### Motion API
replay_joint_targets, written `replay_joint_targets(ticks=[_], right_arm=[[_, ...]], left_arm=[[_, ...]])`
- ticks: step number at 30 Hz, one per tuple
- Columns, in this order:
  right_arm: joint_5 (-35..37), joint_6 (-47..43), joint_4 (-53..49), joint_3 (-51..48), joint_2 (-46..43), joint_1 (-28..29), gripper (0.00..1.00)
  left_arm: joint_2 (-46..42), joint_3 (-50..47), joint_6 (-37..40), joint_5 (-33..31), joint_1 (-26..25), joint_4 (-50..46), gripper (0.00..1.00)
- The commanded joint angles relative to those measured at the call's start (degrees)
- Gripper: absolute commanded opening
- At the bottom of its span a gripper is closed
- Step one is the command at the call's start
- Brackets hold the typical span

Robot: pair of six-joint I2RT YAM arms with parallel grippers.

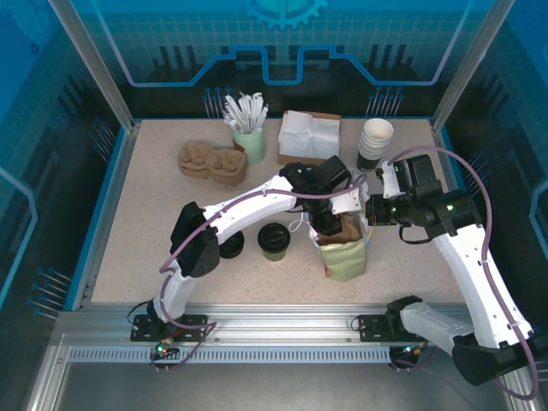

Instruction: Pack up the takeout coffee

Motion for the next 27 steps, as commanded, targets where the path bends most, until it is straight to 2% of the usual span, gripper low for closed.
replay_joint_targets(ticks=[1, 7, 11, 13, 20, 27], right_arm=[[1.45, 0.64, 0.47, 0.93, -1.46, 0.55, 0.00], [0.75, 0.97, 0.80, 0.34, -2.11, 0.55, 0.00], [0.57, 1.08, 0.72, 0.43, -2.20, 0.55, 0.00], [0.59, 1.19, 0.58, 0.42, -2.36, 0.51, 0.00], [1.18, 1.87, 0.30, 0.52, -2.81, 0.48, 0.00], [1.88, 2.75, -0.06, 1.04, -3.08, 0.38, 0.00]], left_arm=[[1.51, 1.15, 0.79, 2.59, -0.86, -2.11, 0.36], [1.54, 1.16, 0.16, 3.13, -0.92, -0.46, 0.36], [1.53, 1.40, -0.27, 3.06, -0.86, -0.04, 0.43], [1.16, 1.58, -0.37, 2.80, -0.86, -0.08, 0.47], [-2.57, 1.71, -1.47, 2.93, -0.85, 0.37, 0.74], [-6.47, 3.00, -1.87, 2.45, -0.80, -0.36, 0.84]])
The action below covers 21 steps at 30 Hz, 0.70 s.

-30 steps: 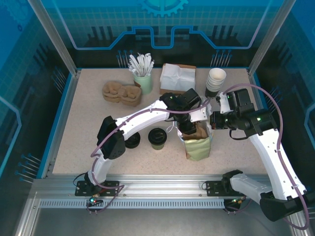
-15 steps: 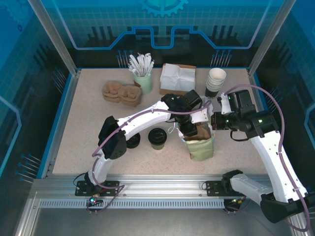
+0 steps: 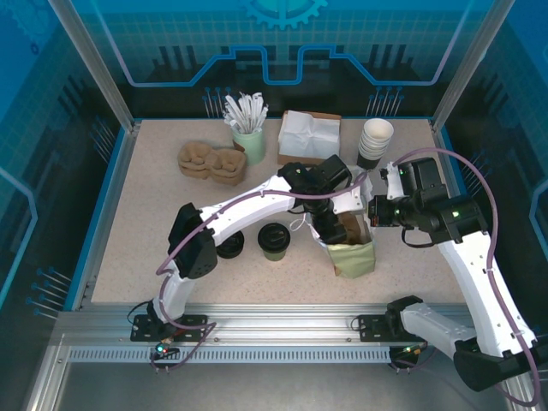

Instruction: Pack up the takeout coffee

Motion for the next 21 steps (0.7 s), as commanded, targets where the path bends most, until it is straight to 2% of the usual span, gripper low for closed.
replay_joint_targets(ticks=[1, 12, 16, 21], right_arm=[[1.01, 1.18, 0.05, 1.13, -0.91, 0.30, 0.00], [-0.65, 3.22, 2.48, 0.51, -1.80, -0.80, 0.00], [-1.29, 4.49, 3.95, 0.08, -2.50, -1.16, 0.00], [-2.26, 6.89, 5.75, -0.01, -3.46, -1.85, 0.00]], left_arm=[[-4.82, 3.46, -0.25, 0.93, -0.47, -1.24, 0.85], [-9.80, 8.72, -5.31, 0.57, -0.51, -3.55, 0.87], [-12.31, 9.87, -10.72, -1.61, -0.43, -2.38, 0.87], [-16.01, 9.76, -21.18, -9.08, 0.01, -0.14, 0.87]])
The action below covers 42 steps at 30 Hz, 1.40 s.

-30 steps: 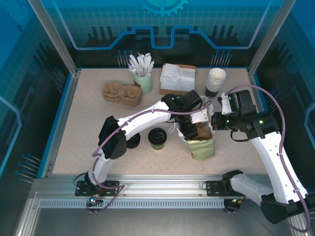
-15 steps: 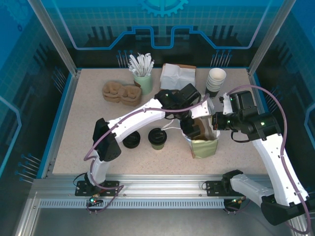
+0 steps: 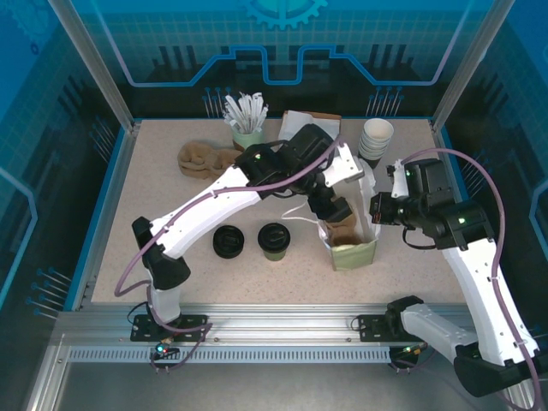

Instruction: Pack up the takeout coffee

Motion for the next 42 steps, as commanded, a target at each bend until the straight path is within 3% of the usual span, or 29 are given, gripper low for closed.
replay_joint_targets(ticks=[1, 10, 22, 33, 42], right_arm=[[-1.67, 3.02, 3.46, -0.16, -1.62, -0.95, 0.00], [-5.23, 3.97, 14.80, -7.50, -8.59, -1.18, 0.00], [-15.00, 0.74, 28.30, -19.65, -18.82, -1.39, 0.00], [-15.14, 2.60, 30.62, -23.54, -22.36, -1.36, 0.00], [-8.40, 14.19, 26.09, -21.92, -20.08, -1.35, 0.00]], left_arm=[[-4.40, 1.39, -10.65, -5.42, 0.27, 1.38, 0.87], [-16.94, -12.35, -23.07, -8.67, 2.25, 10.40, 0.86], [-30.29, -27.26, -26.81, -11.67, 6.56, 18.33, 0.86], [-29.12, -29.08, -25.69, -8.98, 7.38, 17.41, 0.86], [-22.42, -24.00, -31.69, -5.20, 7.37, 13.96, 0.81]])
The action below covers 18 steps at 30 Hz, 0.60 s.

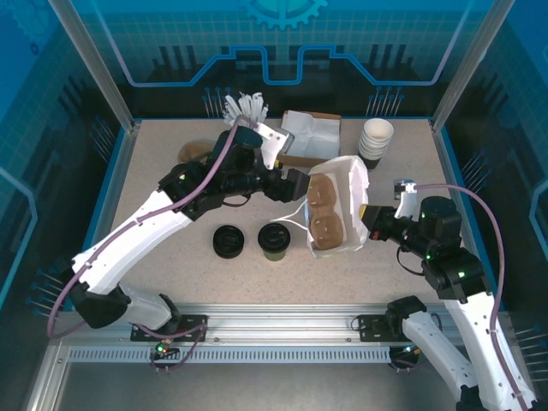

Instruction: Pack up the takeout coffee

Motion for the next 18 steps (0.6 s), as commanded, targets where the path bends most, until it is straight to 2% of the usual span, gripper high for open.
replay_joint_targets(ticks=[1, 5, 10, 14, 18], right_arm=[[3.04, 7.46, -0.52, 1.20, 0.13, -0.73, 0.00], [3.90, 11.78, -0.52, 0.87, 0.22, -0.70, 0.00], [4.15, 13.74, -1.10, 0.59, 0.30, -0.71, 0.00], [3.92, 14.36, -1.42, 0.42, -0.03, -0.73, 0.00], [3.98, 14.38, -2.11, 0.68, -0.53, -0.71, 0.00]], left_arm=[[3.41, 3.85, -5.60, 2.92, 0.38, -2.26, 0.80], [7.33, 6.33, -10.17, 2.06, -0.83, -3.45, 0.76], [13.43, 12.32, -11.54, -5.41, -2.87, -9.99, 0.70], [16.94, 14.77, -12.52, -5.60, -3.11, -10.82, 0.58], [18.70, 16.53, -12.10, -8.55, -3.40, -11.84, 0.47]])
